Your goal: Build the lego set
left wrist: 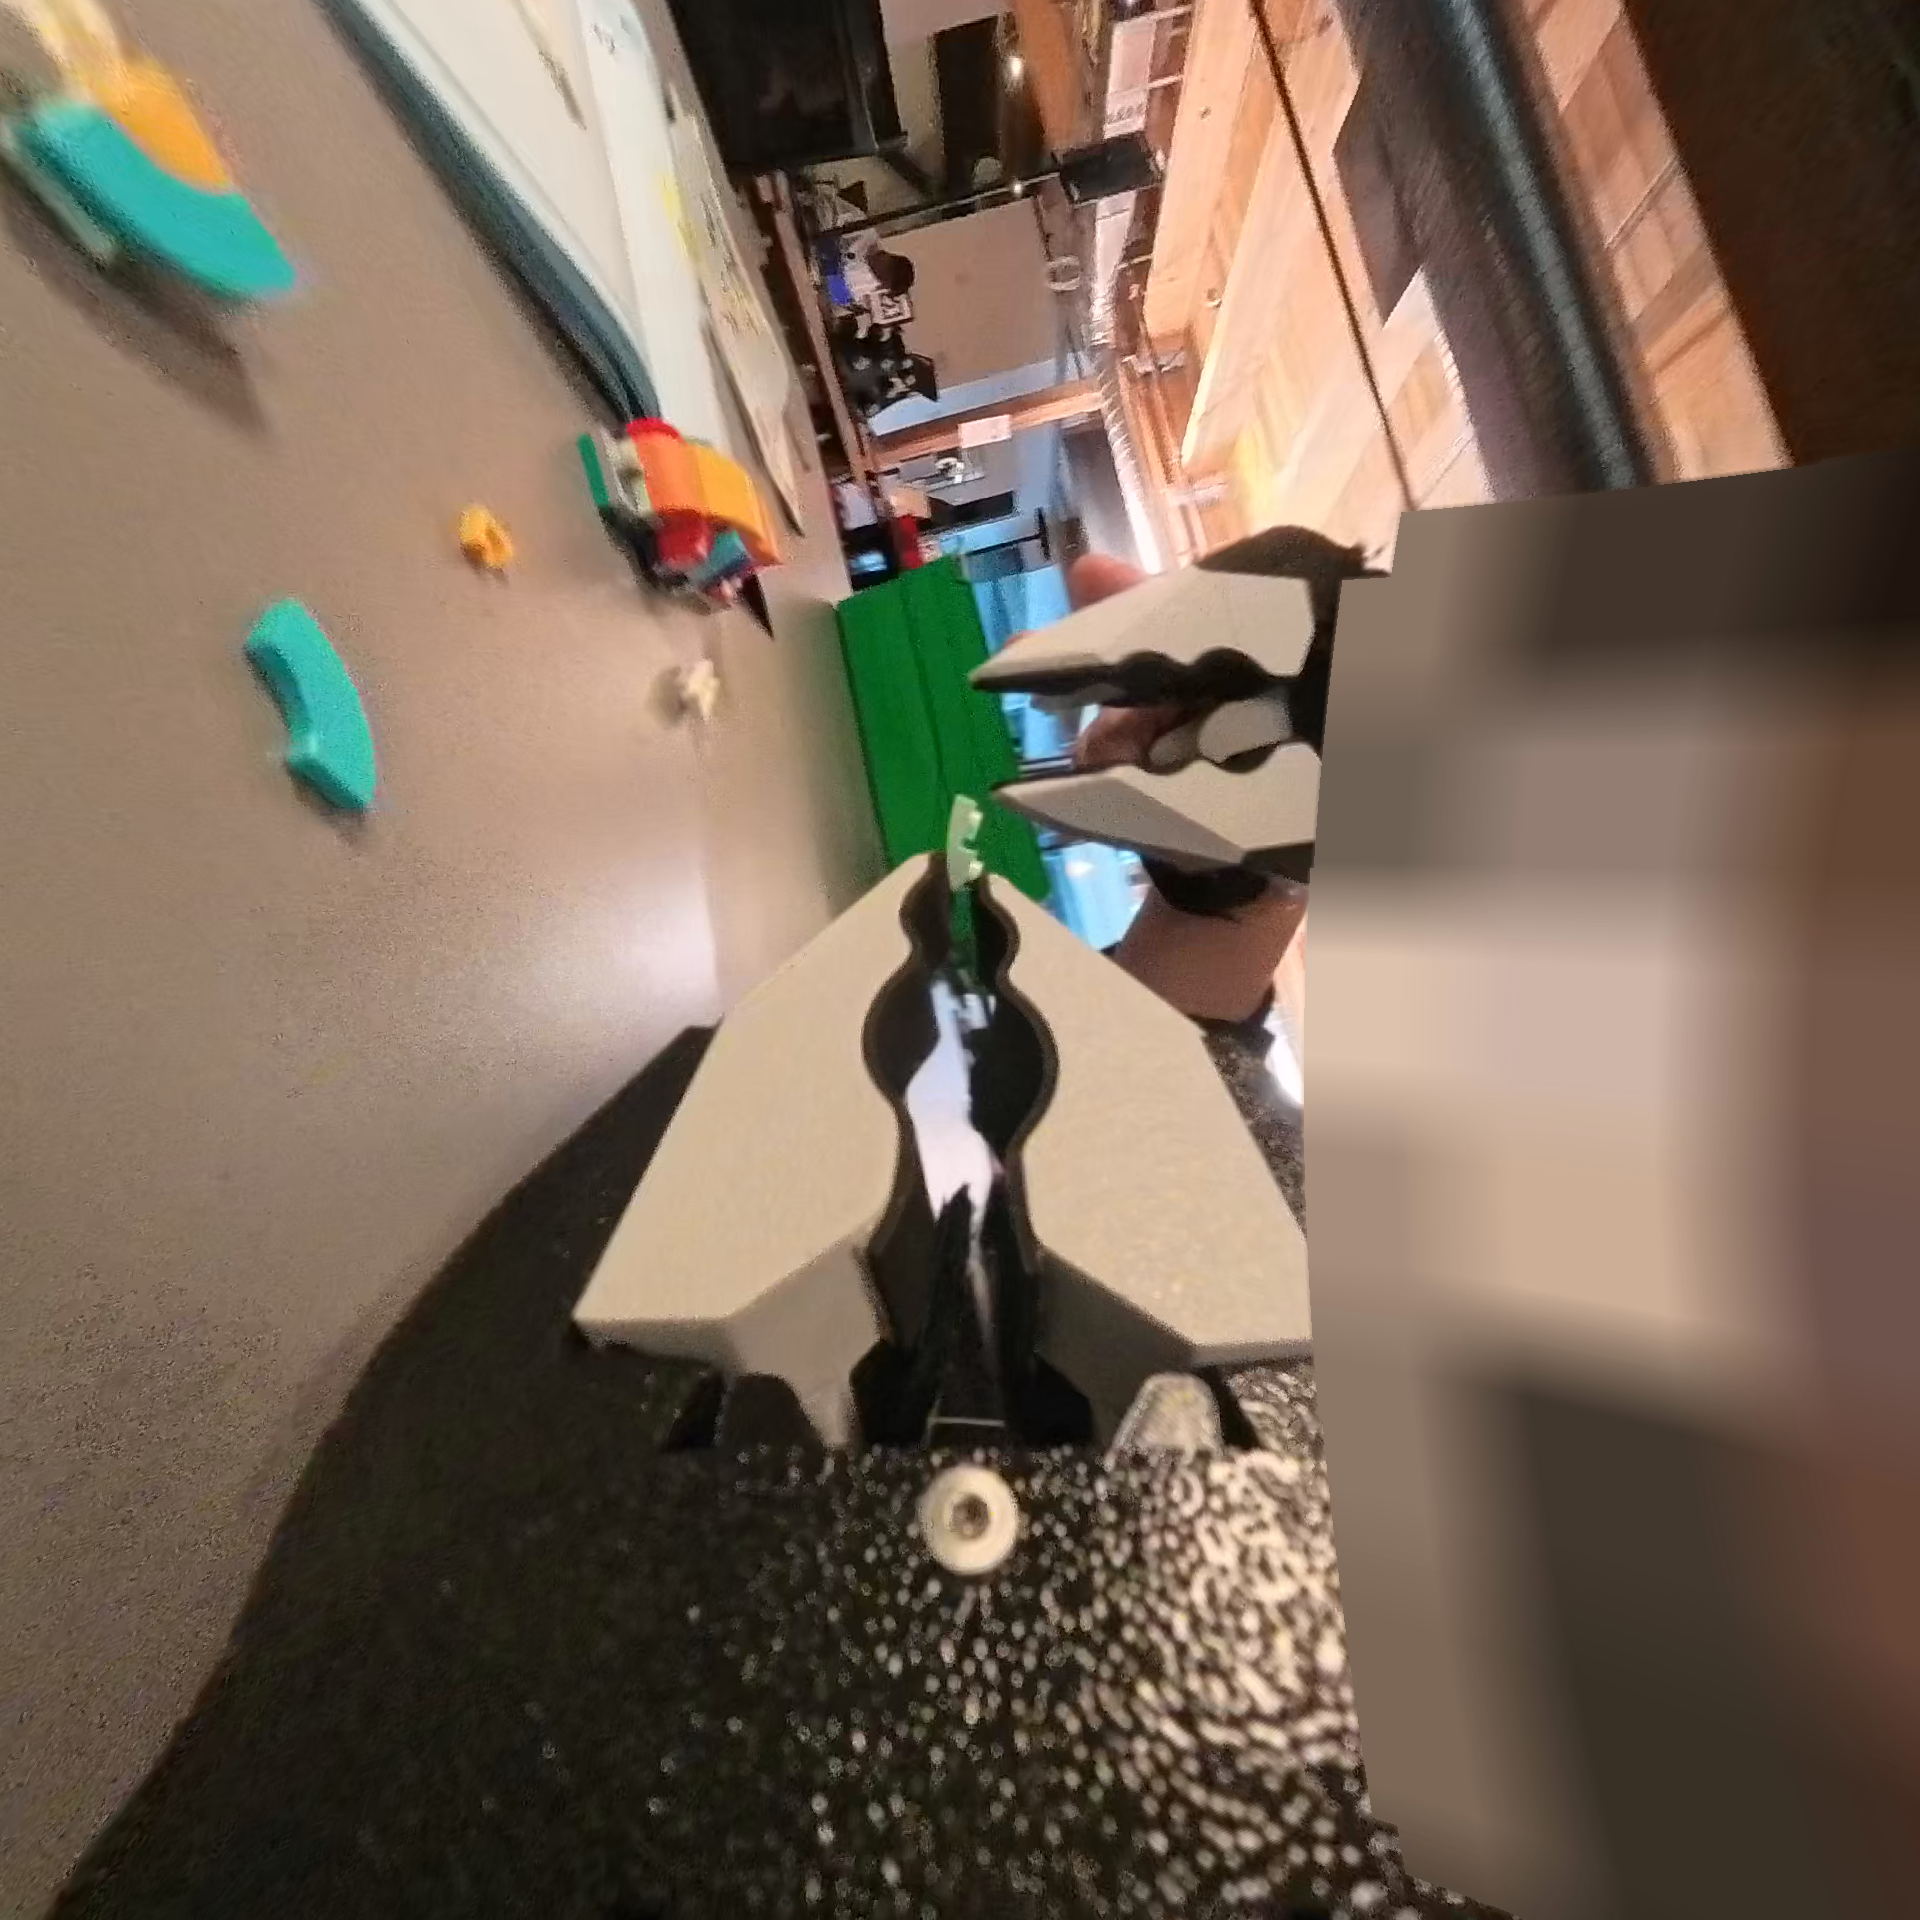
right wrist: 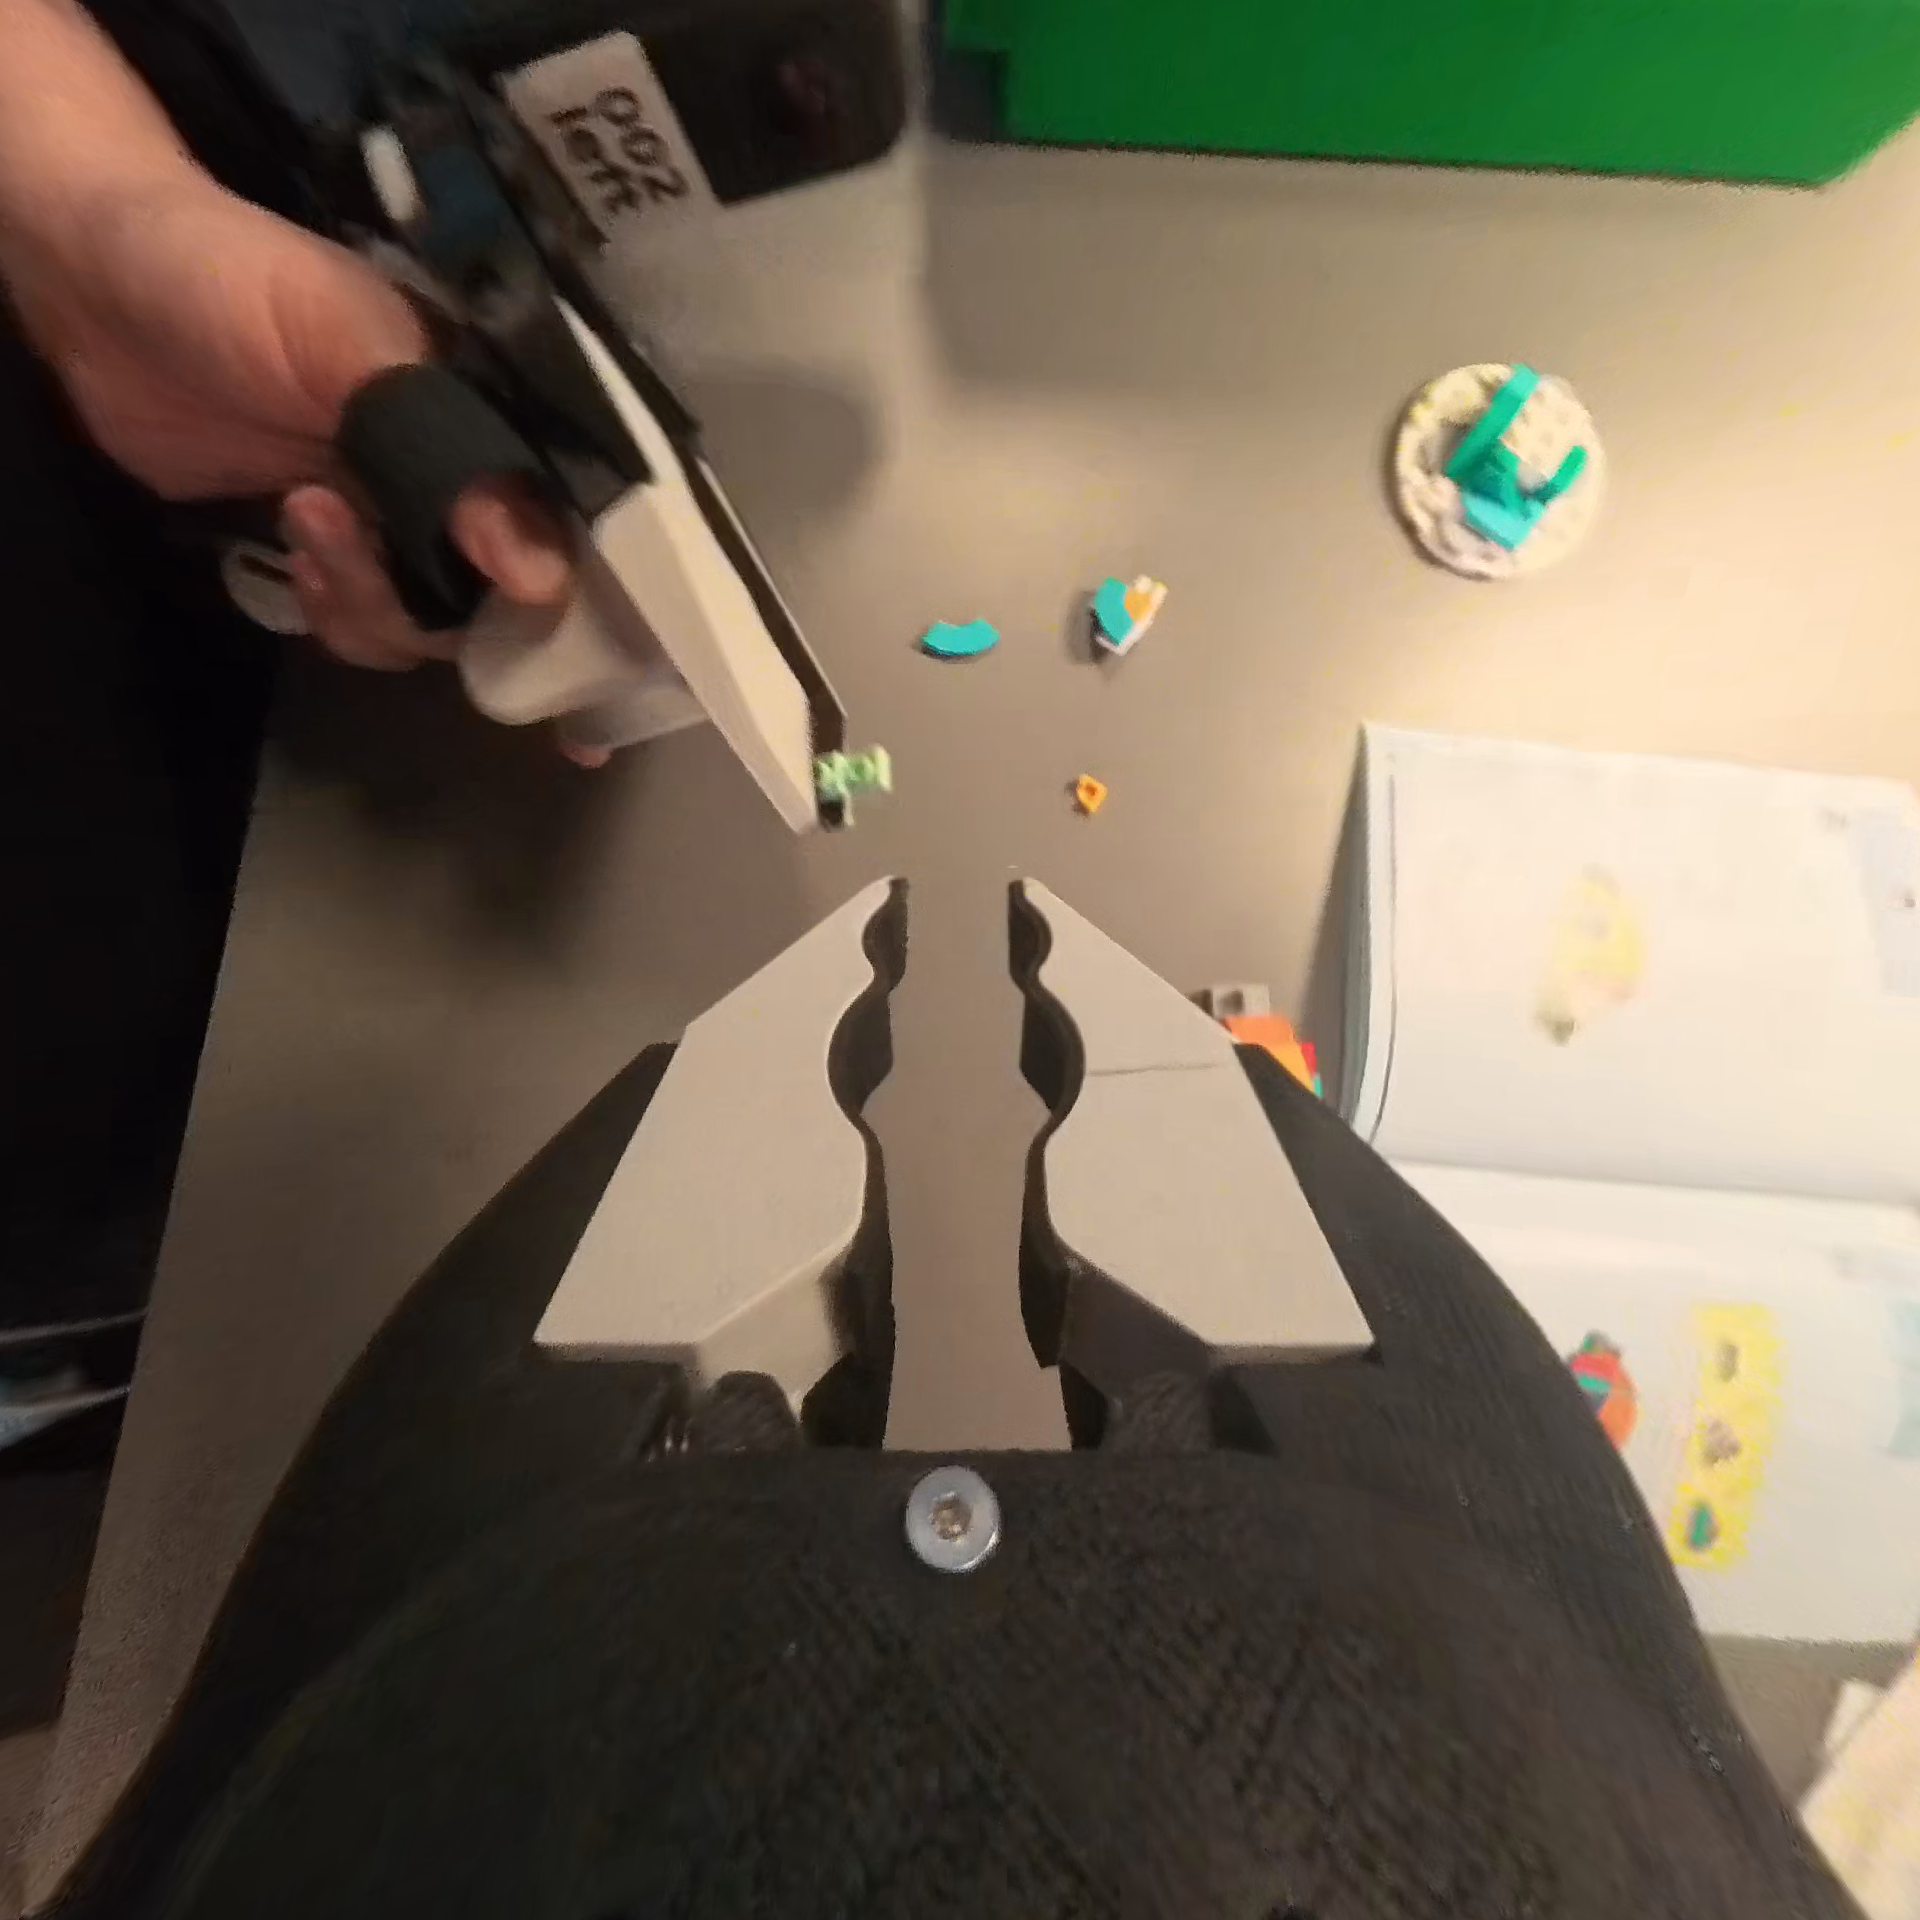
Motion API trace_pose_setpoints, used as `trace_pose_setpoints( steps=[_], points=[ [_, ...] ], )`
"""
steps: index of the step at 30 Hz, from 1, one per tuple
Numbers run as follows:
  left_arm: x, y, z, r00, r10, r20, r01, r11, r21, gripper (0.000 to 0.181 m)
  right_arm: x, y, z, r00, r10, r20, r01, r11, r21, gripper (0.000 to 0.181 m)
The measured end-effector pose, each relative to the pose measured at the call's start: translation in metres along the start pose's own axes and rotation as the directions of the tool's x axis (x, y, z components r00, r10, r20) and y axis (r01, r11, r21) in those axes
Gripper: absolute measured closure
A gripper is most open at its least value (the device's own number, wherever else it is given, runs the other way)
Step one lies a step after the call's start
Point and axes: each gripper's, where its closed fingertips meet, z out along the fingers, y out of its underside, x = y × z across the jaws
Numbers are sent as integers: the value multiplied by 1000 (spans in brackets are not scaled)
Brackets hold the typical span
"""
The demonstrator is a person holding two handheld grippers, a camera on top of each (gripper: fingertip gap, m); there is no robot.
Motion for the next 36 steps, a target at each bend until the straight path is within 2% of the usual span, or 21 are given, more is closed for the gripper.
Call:
trace_pose_setpoints(
  steps=[6,8,12,16,21,27,36],
  points=[
    [-5,-16,-10,980,173,95,-175,984,16,180,17,57,7,969,233,-76,-224,967,118,156],
    [-5,-15,-9,981,172,92,-173,985,7,180,20,75,8,950,293,-103,-277,950,145,155],
    [-8,-16,-9,990,117,80,-118,993,8,180,31,91,7,936,317,-155,-281,935,215,155],
    [-8,-15,-9,988,127,84,-128,992,-1,180,37,89,13,965,225,-134,-191,955,228,152],
    [-10,-15,-9,992,97,81,-97,995,-7,180,34,79,21,991,133,-7,-127,962,242,150],
    [-12,-12,-8,994,74,83,-72,997,-26,180,27,85,24,993,95,75,-108,974,201,154],
    [-16,-10,-6,993,61,103,-57,998,-41,180,26,84,26,996,78,45,-86,968,235,163]
  ],
)
